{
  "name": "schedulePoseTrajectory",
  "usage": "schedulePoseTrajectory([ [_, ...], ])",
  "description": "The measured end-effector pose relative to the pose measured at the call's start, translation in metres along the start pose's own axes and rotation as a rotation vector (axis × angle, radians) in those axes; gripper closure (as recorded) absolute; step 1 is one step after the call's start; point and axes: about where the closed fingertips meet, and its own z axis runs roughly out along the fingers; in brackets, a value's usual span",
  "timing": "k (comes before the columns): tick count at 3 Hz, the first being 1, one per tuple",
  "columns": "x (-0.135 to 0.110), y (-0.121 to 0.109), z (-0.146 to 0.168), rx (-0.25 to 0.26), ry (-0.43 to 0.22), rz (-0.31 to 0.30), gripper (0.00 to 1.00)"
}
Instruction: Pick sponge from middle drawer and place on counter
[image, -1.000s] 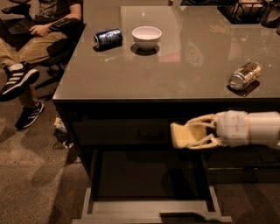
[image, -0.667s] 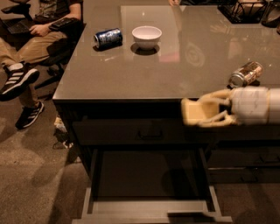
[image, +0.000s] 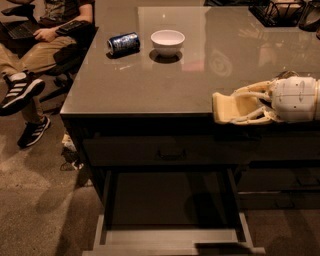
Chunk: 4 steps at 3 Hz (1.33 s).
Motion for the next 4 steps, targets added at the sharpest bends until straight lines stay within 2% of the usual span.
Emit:
schedulePoseTrajectory([
  [1,0.003,-0.022,0.017,0.042,-0.052,0.021,1.0],
  [2,0.007,-0.053,0.034,0.086,-0.079,0.05,1.0],
  [3,0.013,-0.086,0.058,0.081,-0.038,0.078,1.0],
  [4,0.02,-0.104,0.078,0.049,0.001,0.1,1.0],
])
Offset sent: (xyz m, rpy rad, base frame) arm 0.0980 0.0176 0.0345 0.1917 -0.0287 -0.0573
